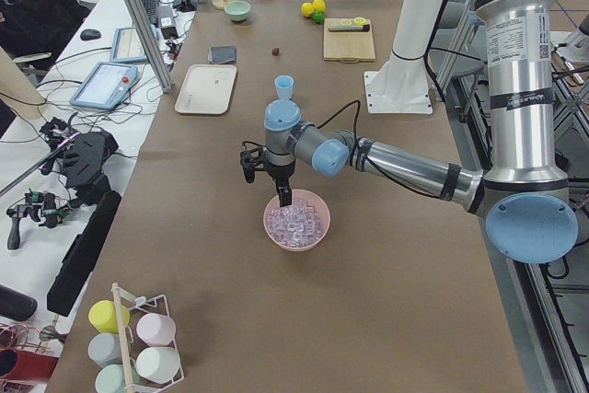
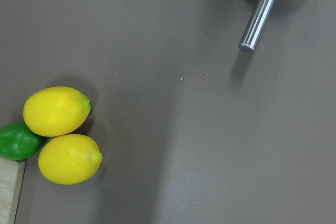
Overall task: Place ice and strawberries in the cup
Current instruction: 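Release the ice into the cup and move the left gripper back to the bowl, then grasp another ice cube from the pink bowl with the left gripper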
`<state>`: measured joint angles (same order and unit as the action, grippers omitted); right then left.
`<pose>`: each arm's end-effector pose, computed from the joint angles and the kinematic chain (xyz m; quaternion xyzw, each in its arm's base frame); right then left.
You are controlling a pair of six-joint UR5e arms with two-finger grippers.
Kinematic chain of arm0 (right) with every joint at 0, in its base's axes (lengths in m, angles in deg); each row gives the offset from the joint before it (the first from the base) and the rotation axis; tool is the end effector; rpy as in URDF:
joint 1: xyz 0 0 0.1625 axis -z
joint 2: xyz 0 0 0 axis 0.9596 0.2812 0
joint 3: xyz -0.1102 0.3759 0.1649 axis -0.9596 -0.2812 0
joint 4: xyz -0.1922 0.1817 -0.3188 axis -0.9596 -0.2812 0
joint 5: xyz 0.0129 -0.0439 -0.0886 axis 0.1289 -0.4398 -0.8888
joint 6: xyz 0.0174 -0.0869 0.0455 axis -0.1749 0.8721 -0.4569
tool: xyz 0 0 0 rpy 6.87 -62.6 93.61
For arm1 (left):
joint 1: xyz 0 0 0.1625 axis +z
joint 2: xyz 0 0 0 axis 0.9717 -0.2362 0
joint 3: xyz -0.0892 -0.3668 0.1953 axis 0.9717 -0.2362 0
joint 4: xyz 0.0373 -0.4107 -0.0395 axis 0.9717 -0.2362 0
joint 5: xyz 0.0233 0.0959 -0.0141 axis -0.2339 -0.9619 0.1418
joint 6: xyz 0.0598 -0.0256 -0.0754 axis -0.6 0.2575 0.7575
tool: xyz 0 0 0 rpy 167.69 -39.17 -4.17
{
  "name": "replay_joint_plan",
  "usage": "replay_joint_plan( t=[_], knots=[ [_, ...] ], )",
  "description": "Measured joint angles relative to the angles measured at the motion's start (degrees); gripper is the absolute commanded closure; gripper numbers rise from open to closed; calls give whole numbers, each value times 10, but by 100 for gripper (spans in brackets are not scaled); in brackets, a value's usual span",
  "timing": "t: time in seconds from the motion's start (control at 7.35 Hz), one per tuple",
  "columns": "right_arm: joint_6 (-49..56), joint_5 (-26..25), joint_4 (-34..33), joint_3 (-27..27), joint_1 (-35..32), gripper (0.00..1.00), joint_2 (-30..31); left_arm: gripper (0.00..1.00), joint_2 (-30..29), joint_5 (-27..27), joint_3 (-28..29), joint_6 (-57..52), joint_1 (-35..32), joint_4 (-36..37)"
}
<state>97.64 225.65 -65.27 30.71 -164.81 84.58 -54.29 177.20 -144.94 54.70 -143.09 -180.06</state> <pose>0.0641 -0.3614 0.6316 0.0392 -0.4217 -0.0905 0.9013 0.1086 -0.4374 0.5161 -0.0276 0.3823 -0.1933 0.9032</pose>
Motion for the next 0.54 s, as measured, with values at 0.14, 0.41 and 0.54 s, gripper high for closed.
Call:
replay_joint_plan(
  t=[0.14, 0.41, 0.54],
  knots=[
    [-1, 0, 0, 0, 0, 0, 0, 3, 9, -8, 9, 51, -1, -28],
    [-2, 1, 0, 3, 0, 0, 0, 7, 27, -25, 55, 100, -2, -98],
    [-2, 1, 1, 5, 0, 0, -1, 13, 37, -28, 74, 119, -2, -123]
  ],
)
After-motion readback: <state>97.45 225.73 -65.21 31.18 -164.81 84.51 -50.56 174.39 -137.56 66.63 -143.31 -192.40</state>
